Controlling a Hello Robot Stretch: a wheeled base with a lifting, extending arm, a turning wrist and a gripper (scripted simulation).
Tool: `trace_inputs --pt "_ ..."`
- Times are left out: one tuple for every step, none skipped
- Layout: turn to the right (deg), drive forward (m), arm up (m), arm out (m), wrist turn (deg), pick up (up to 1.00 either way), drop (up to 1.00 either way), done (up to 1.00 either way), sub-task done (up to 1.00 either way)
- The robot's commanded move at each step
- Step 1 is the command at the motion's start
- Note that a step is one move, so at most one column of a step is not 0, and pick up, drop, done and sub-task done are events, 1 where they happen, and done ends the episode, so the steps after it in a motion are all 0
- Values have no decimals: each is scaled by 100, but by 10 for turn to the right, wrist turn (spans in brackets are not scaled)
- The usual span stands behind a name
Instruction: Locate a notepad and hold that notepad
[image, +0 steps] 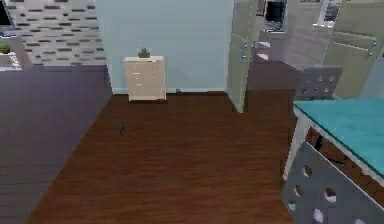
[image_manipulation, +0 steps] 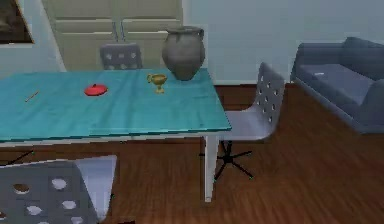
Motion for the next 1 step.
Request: trace_inputs --pt "450 0 0 0 0 0 0 0 0"
